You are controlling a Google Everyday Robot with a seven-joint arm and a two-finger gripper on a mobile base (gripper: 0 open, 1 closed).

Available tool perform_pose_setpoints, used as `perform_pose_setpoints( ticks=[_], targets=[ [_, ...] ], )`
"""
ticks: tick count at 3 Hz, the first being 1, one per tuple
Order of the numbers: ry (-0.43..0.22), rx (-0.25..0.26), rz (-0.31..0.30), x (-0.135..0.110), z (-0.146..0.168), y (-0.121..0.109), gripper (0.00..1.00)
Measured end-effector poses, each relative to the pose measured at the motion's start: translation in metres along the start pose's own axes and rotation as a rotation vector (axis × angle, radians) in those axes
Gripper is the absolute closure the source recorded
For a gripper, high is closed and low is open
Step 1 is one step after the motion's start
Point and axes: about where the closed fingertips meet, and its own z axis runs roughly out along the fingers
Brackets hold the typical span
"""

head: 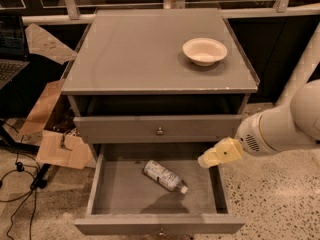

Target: Pick blue plastic bottle from middle drawer and place on counter

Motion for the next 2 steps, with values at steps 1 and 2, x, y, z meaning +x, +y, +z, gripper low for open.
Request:
perform_pose_setpoints(
  ticks=[1,2],
  targets=[
    [0.037,-0.004,0.061,0.0199,0.0344,-0.0099,0.00],
    [0.040,-0.008,0.068,0.0216,0.0374,-0.0102,0.00]
  ],
)
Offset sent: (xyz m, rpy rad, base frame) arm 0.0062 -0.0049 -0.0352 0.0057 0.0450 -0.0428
